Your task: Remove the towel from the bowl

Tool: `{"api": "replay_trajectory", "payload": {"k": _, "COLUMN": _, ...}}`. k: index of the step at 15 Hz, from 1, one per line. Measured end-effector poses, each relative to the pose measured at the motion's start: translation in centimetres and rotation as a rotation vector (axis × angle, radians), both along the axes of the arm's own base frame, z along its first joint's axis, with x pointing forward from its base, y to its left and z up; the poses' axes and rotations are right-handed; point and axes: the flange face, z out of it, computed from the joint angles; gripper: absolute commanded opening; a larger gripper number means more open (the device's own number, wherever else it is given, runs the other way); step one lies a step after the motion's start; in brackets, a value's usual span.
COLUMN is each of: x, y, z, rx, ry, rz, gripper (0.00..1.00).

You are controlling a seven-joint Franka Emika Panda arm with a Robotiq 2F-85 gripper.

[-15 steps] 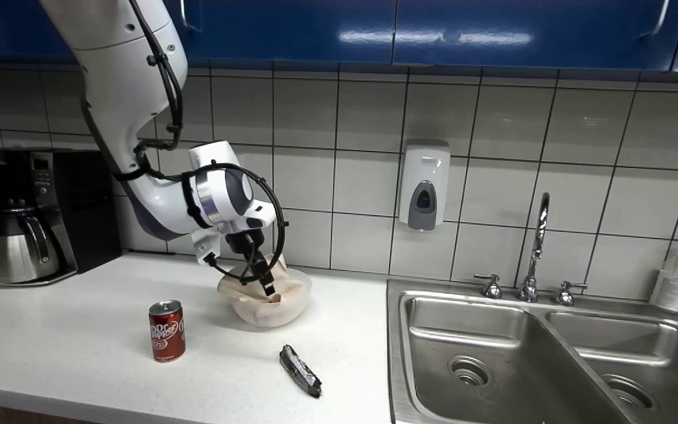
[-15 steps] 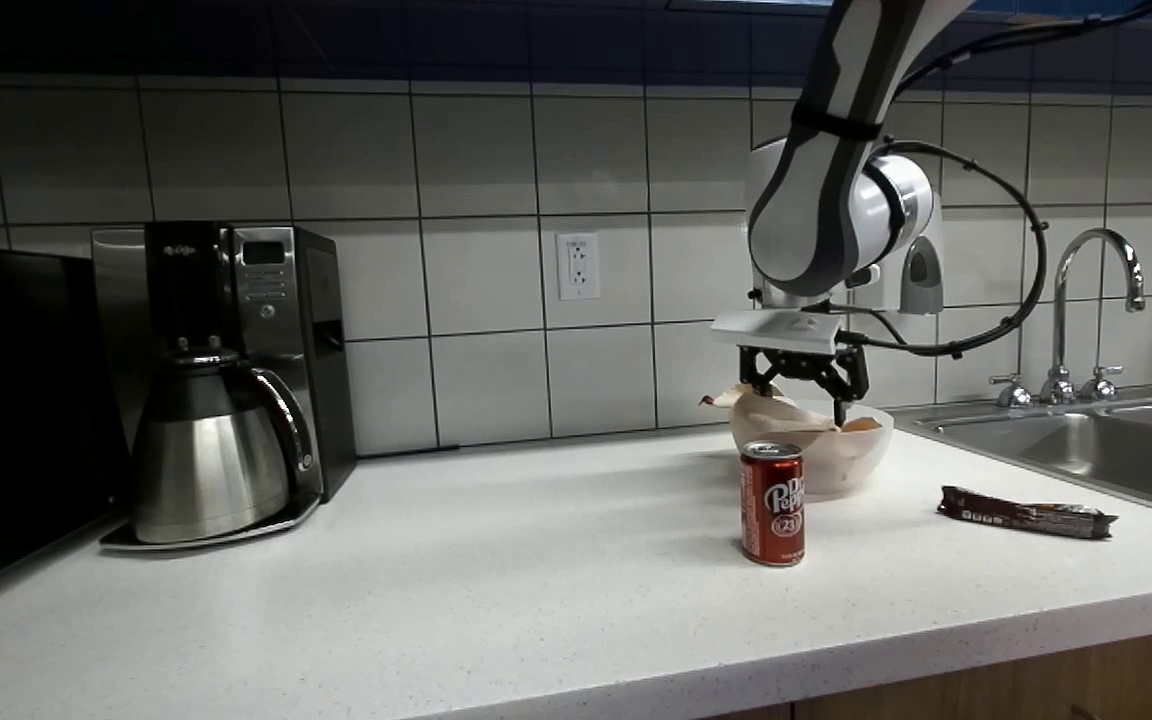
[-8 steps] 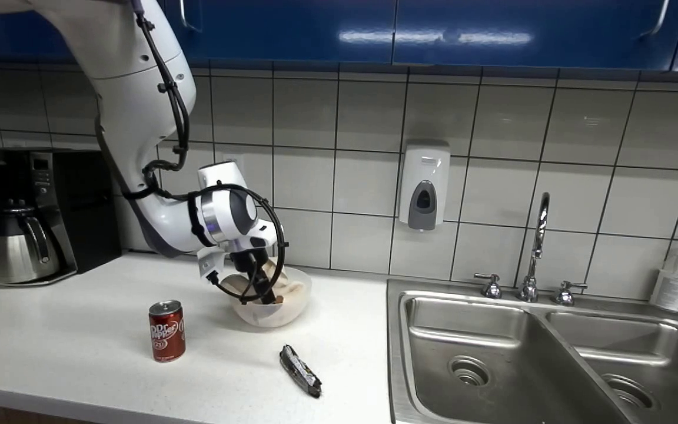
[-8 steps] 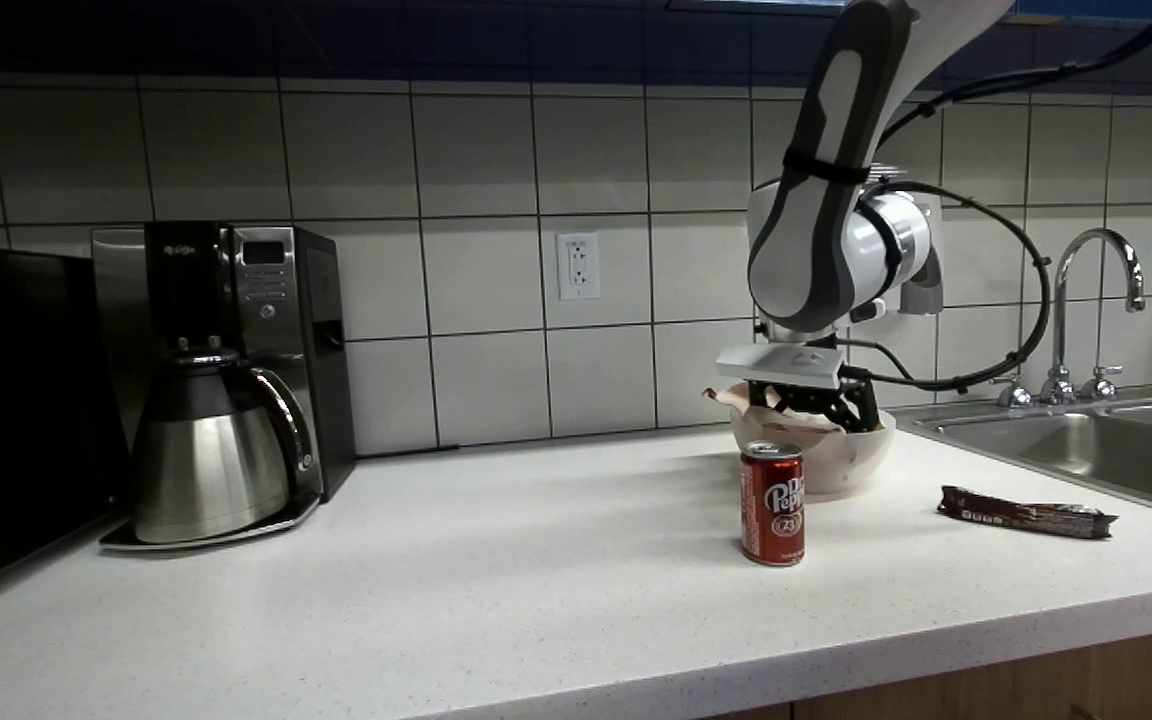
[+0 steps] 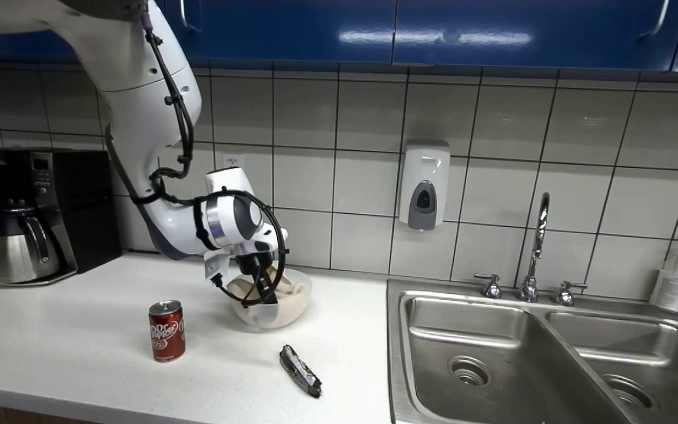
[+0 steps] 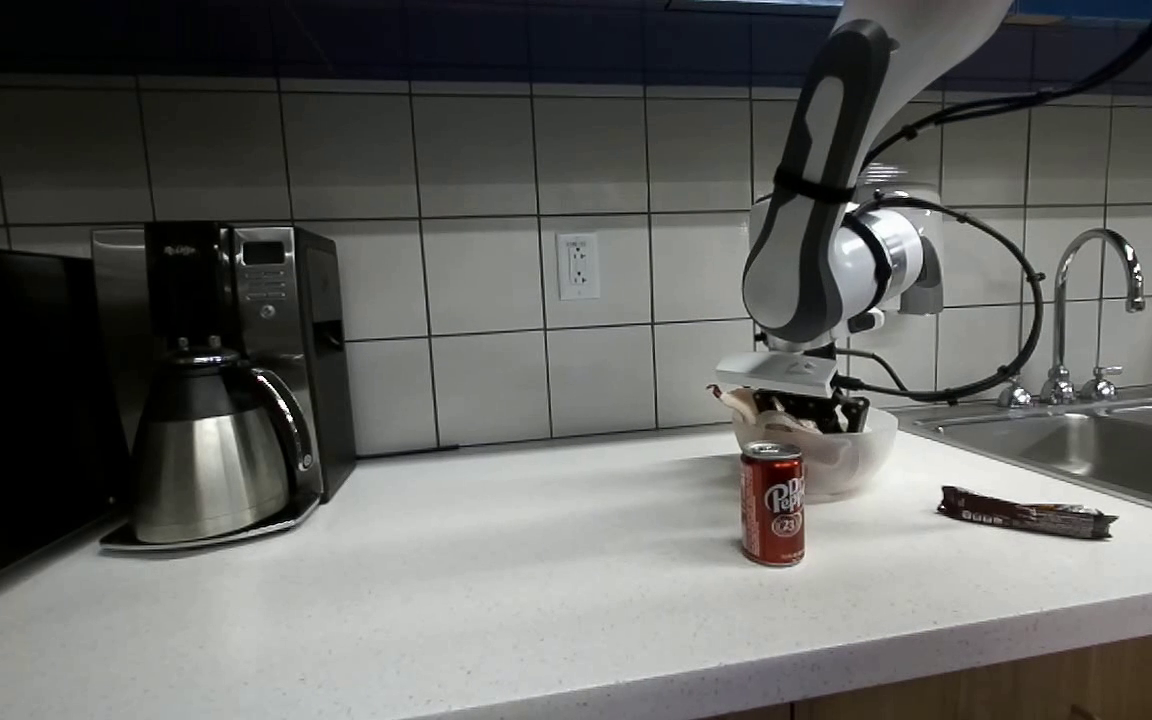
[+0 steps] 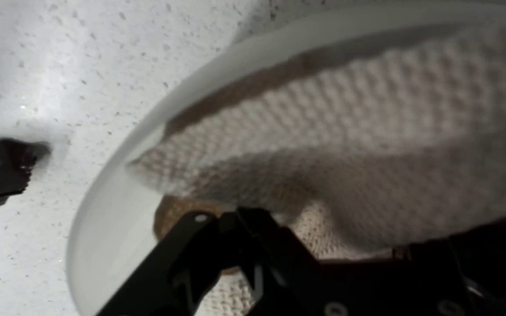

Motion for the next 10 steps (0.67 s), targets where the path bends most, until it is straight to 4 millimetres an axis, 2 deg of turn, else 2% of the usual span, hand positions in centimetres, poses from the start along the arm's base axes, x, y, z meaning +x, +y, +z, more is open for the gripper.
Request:
{"api": "replay_trajectory", "payload": {"k": 3, "x": 0.20, "y": 0.00, "z": -0.04, "rx": -0.001, "ry": -0.002, "rz": 0.000, "gripper": 0.05}}
{"api": "replay_trajectory", "payload": {"k": 4, "x": 0.23, "y": -0.01, "z": -0.08, "rx": -0.002, "ry": -0.002, "rz": 0.001, "gripper": 0.00}}
{"api": "replay_trajectory", "payload": {"k": 10, "x": 0.37, "y": -0.14, "z": 0.09, "rx": -0.010, "ry": 0.007, "rz": 0.024, "gripper": 0.02}}
